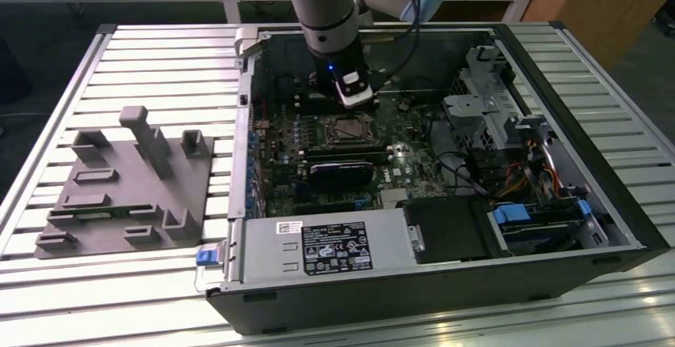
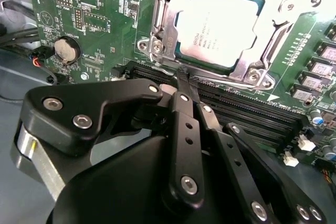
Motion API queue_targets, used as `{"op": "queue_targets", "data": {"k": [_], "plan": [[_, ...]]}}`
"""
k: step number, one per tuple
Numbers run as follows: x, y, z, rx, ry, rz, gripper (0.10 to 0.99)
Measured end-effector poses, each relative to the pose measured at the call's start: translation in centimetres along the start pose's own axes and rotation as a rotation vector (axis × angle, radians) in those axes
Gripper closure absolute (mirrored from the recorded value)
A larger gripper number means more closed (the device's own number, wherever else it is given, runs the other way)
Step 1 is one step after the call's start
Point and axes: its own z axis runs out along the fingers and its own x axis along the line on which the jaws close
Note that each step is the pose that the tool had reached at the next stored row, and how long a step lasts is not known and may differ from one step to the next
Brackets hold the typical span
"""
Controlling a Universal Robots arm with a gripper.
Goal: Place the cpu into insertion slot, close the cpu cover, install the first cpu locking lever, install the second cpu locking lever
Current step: 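Install the first cpu locking lever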
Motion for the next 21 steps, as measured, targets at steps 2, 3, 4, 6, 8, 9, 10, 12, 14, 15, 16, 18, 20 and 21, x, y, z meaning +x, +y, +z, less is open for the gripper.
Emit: {"op": "queue_targets", "data": {"k": [2,3,4,6,8,9,10,12,14,15,16,18,20,21], "plan": [[0.01,-0.01,0.06,0.001,-0.0009,0.0,0.98],[0.02,-0.02,0.08,0.001,-0.0012,0.0,0.98],[0.03,-0.03,0.12,0.002,-0.0018,-0.001,0.98],[0.04,-0.04,0.17,0.003,-0.0028,-0.001,0.98],[0.05,-0.06,0.24,0.003,-0.0039,-0.002,0.98],[0.06,-0.06,0.29,0.003,-0.004,-0.002,0.98],[0.06,-0.07,0.32,0.003,-0.004,-0.002,0.98],[0.07,-0.09,0.37,0.003,-0.004,-0.002,0.98],[0.06,-0.09,0.41,0.004,-0.0038,-0.002,0.98],[0.02,-0.08,0.43,0.004,-0.0038,-0.002,0.98],[-0.03,-0.07,0.46,0.003,-0.004,-0.002,0.98],[-0.13,-0.03,0.49,0.003,-0.0039,-0.002,0.98],[-0.26,0.01,0.53,0.003,-0.0037,-0.002,0.98],[-0.33,0.03,0.55,0.003,-0.0034,-0.001,0.98]]}}
